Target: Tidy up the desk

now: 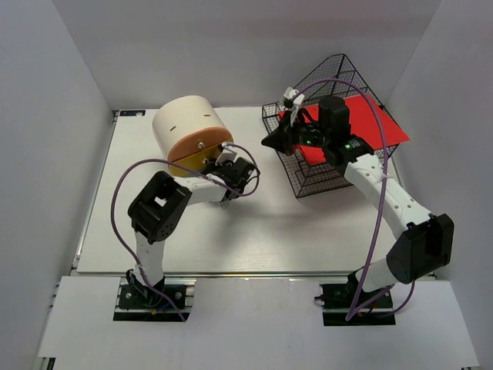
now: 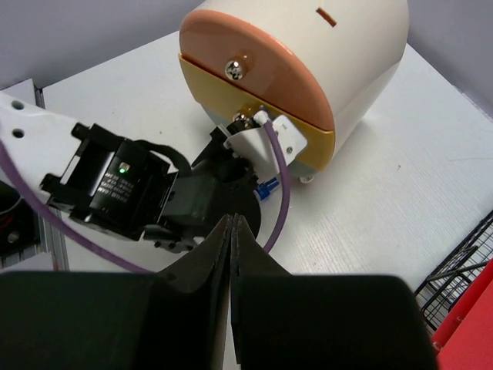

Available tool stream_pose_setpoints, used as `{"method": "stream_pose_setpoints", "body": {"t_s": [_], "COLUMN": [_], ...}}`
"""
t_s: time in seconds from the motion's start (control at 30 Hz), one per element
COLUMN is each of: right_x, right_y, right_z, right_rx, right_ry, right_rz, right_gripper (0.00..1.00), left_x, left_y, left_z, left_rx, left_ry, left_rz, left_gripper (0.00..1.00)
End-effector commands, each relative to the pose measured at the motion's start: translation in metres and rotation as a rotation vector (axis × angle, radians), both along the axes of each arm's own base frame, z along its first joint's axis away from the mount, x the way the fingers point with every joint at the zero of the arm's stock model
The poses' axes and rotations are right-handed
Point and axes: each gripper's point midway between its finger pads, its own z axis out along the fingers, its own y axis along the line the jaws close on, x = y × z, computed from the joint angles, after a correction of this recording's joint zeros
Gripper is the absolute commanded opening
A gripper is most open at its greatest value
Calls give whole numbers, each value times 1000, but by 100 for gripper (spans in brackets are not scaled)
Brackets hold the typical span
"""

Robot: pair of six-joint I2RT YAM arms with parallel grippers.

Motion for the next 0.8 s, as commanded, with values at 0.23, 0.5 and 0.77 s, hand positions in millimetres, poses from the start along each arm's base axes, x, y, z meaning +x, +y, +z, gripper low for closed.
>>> {"method": "stream_pose_setpoints", "body": {"t_s": [0.23,0.5,0.77], "right_x": [-5,-8,-8], "right_y": [-2,-3,1], "right_z": [18,17,2], "right_rx": [41,41,12], "right_ry": [-53,-62,-49], "right_rz": [13,14,51], "right_gripper": [3,5,11], "left_x": [-30,-27,-32], "left_y": [-34,-24,-26], "left_z": [25,24,38], "left_rx": [-127,-110,-172], "left_ry": [-41,-21,-39], "left_rz": [-81,-74,-102], "left_gripper": [8,3,11]}}
